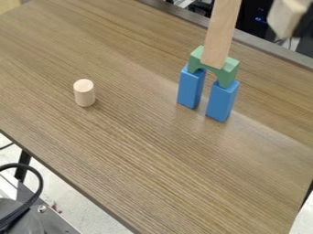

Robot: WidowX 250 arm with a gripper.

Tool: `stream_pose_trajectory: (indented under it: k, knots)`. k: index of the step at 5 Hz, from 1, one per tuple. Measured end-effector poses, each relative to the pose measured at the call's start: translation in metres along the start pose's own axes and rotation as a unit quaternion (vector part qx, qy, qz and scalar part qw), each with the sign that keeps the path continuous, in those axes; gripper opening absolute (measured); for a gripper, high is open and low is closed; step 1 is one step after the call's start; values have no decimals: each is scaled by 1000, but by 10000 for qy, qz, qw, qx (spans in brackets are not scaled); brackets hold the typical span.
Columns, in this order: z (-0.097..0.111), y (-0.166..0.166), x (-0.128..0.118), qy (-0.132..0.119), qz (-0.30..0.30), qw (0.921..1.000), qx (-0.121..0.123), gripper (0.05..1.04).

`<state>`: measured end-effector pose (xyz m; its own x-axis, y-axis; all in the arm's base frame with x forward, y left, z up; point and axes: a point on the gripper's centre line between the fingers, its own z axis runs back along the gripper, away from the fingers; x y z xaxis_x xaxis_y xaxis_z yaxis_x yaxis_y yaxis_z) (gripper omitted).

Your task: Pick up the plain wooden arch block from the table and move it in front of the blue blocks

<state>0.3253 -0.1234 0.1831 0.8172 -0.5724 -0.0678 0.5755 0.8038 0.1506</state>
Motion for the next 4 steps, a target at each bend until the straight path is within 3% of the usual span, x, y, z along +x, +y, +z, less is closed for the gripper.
stream_pose_trajectory:
  k: [2,3,4]
  knots:
    - [-42,-18,10,533,692,9956,-348,598]
    - [-73,-25,8,989,1628,9788,-759,598]
    - [-100,-12,-3,1143,2482,9582,-843,598]
